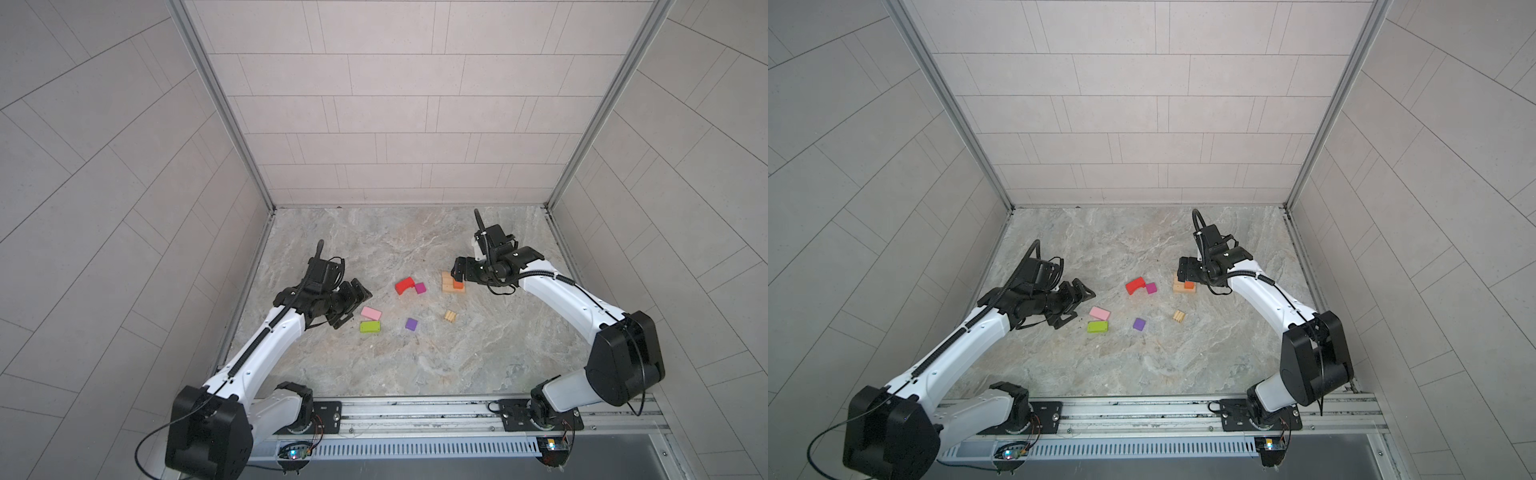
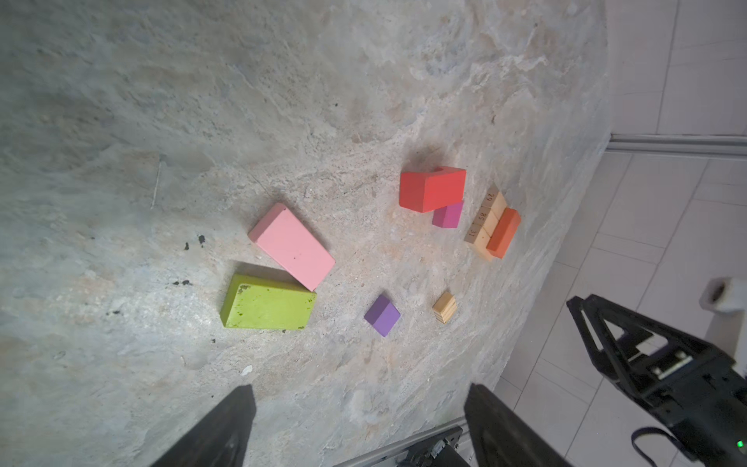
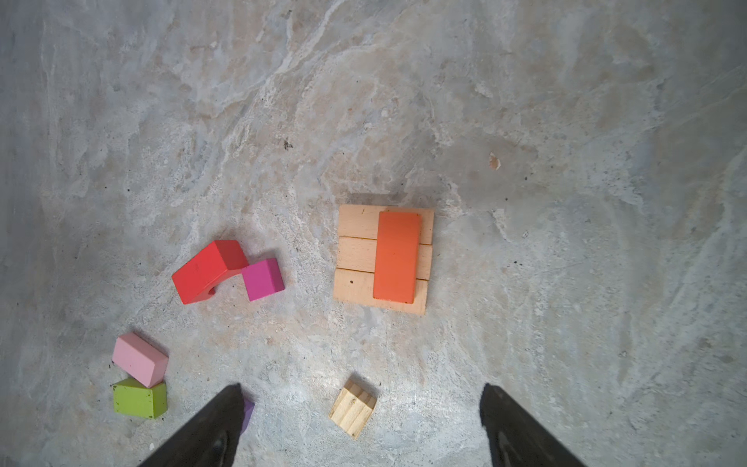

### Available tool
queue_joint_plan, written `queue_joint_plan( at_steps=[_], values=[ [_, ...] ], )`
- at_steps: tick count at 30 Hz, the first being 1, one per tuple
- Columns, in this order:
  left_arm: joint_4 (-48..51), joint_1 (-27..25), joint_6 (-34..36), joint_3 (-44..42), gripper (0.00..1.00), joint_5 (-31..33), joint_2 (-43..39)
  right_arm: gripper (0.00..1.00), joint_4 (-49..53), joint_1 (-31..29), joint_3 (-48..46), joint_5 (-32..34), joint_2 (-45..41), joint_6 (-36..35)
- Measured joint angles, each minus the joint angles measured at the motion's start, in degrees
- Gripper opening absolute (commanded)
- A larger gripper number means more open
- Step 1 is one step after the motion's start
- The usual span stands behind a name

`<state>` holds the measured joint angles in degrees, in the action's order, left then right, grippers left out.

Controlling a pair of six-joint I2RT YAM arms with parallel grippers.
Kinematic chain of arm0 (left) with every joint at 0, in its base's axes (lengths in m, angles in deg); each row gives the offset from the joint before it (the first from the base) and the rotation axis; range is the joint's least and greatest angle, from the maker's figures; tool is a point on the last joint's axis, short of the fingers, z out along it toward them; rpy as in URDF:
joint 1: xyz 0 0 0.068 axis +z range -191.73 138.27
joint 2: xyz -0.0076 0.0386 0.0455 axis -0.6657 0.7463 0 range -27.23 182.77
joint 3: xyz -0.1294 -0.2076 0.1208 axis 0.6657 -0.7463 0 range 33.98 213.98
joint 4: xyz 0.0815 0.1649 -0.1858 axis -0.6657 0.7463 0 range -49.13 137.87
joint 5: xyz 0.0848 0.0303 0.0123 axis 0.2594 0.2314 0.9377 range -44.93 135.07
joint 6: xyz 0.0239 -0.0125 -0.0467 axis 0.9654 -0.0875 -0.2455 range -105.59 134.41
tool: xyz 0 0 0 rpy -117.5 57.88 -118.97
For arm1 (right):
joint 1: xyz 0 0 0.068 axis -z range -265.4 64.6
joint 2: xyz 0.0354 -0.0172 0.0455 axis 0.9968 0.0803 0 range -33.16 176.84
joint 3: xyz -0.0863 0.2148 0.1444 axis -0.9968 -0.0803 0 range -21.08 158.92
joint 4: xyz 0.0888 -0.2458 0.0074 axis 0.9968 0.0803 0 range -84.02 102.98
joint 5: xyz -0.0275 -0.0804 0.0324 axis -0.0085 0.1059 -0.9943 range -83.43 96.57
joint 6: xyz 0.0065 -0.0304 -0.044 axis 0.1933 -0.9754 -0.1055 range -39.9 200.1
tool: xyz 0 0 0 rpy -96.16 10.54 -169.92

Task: Build the wood block tower
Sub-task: 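Move the left gripper down over the lime-green block while the right gripper hovers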

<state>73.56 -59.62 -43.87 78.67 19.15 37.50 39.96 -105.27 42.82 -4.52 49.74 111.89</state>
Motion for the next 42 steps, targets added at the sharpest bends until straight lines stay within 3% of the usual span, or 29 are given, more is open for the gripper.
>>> queue_joint_plan(
  at_steps=[7, 17, 34, 42],
  values=[
    [3.2, -5.0, -12.5, 1.5, 0.78, 6.9, 5.6, 0.94, -4.0, -0.4, -6.6, -1.2, -4.2, 1.5],
    [2.1, -7.8, -23.7, 0.4, 0.57, 9.6, 10.2, 0.91, -5.7, -0.5, -9.1, -1.6, -5.8, 3.0],
    [-5.4, -9.0, -37.1, -5.8, 0.57, 11.9, 10.3, 0.89, -6.0, -1.4, -9.9, -1.6, -5.8, 3.7],
    [-9.1, -10.8, -40.9, -6.4, 0.56, 11.8, 14.6, 0.88, -6.4, -1.5, -10.0, -1.6, -5.6, 4.0]
  ],
)
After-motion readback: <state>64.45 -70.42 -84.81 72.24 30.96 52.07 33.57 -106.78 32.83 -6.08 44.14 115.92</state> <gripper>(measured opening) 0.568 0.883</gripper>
